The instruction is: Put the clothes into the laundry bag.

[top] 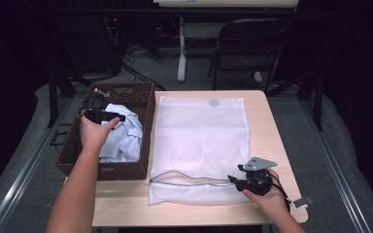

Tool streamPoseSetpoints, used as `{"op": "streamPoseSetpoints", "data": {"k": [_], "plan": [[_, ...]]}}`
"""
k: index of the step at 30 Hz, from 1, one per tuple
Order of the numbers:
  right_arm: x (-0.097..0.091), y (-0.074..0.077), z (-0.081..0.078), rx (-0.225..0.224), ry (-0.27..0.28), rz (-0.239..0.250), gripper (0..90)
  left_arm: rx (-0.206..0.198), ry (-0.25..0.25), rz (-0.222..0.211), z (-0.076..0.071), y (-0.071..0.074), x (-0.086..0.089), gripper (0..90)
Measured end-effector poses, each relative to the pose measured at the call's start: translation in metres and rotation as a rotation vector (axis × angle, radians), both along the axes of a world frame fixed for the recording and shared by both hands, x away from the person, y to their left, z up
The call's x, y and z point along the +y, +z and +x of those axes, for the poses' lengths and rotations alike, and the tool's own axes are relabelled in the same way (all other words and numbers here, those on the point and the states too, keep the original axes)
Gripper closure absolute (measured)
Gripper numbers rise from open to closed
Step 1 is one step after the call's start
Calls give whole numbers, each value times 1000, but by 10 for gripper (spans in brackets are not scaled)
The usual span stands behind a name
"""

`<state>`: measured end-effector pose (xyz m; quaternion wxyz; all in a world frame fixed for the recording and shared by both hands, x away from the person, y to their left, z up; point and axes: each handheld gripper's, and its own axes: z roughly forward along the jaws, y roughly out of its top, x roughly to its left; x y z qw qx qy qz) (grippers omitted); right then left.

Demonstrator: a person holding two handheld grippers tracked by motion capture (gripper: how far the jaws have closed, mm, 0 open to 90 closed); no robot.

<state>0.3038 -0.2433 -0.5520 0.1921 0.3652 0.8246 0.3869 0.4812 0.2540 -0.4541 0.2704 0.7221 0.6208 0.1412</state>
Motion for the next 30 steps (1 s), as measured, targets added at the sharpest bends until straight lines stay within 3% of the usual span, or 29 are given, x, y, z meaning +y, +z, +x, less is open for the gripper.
{"op": "streamPoseSetpoints", "data": {"k": [7, 15, 17, 23, 30], "plan": [[0, -1, 0, 0, 3, -3, 424, 42, 22, 5, 13, -9, 4, 222], [1, -1, 0, 4, 2, -1, 424, 55, 48, 15, 21, -18, 3, 206], [1, -1, 0, 4, 3, -2, 424, 78, 46, 11, 23, -21, 3, 206], [1, -1, 0, 2, 6, -1, 424, 109, 67, 47, 29, -32, -4, 207], [1, -1, 1, 4, 5, 1, 424, 133, 80, 119, 33, -41, -11, 194]]}}
